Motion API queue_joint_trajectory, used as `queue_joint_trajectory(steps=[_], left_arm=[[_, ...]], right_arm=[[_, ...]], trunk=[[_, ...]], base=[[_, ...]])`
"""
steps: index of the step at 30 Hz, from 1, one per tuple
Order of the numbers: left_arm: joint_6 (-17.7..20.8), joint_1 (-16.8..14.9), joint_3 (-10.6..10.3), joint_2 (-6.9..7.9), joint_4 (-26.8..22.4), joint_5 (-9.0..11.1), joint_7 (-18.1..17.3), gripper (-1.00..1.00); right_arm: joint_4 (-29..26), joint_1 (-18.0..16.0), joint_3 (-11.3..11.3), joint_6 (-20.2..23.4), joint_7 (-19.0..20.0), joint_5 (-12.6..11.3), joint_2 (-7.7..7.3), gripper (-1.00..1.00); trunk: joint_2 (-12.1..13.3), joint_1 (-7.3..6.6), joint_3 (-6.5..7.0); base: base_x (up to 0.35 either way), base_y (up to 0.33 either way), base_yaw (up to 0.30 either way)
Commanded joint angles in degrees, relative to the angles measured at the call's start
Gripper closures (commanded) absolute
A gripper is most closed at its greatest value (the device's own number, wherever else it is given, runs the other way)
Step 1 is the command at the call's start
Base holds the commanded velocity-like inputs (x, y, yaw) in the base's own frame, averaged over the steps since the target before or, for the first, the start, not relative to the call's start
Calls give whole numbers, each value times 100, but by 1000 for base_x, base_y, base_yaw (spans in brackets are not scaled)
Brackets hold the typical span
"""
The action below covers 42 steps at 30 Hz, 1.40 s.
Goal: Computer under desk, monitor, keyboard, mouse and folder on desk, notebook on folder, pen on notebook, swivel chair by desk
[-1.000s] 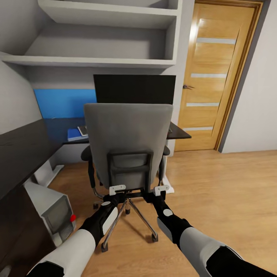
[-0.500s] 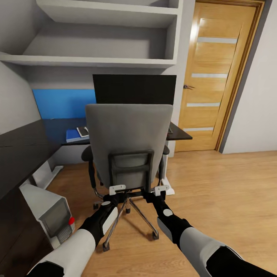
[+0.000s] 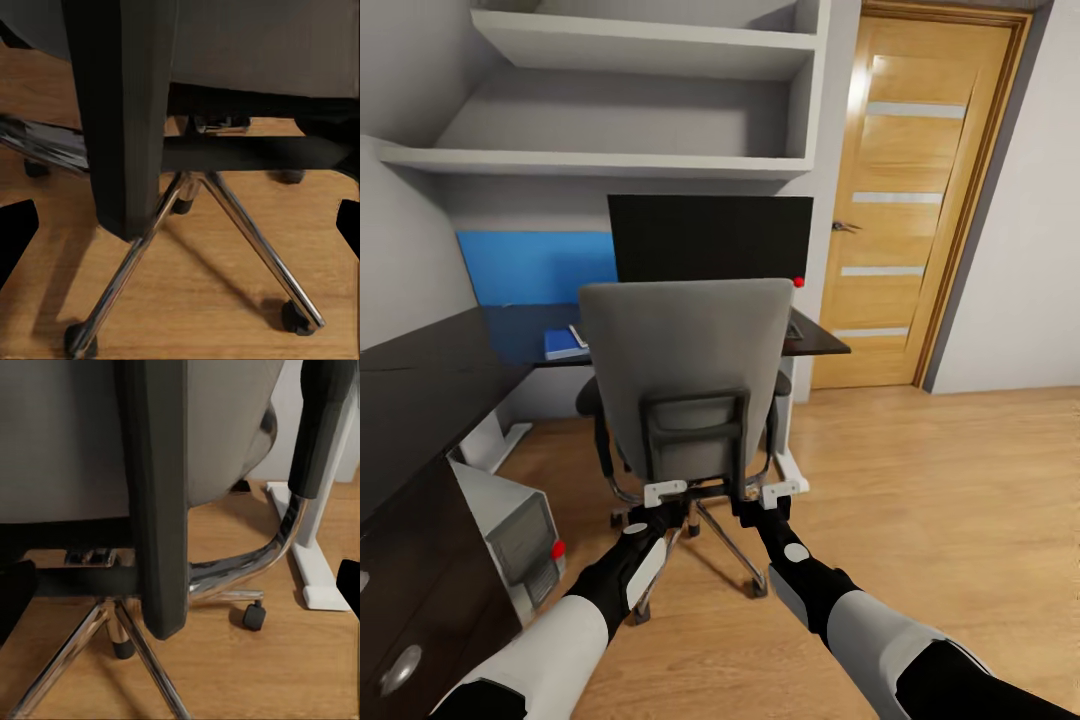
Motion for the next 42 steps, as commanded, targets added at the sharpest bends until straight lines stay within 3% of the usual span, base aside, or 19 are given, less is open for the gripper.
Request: queue_joint_trajectory(steps=[1,22,34,42], left_arm=[[28,-3,-19,0,-9,22,40,-100],[21,-1,-13,0,-9,30,40,-100],[18,-3,-5,0,-9,30,40,-100],[12,-4,6,0,-18,38,33,-100]], right_arm=[[7,-6,47,-25,-32,-46,0,-100],[3,-6,39,-43,-24,-56,0,-100],[7,-6,39,-46,-27,-56,0,-100],[5,-6,36,-46,-32,-48,0,-100]], trunk=[[-3,-5,-6],[-3,-5,-6],[13,-36,260],[334,-211,404]], base=[[-336,0,0],[-337,0,0],[-337,0,0],[-253,0,0]])
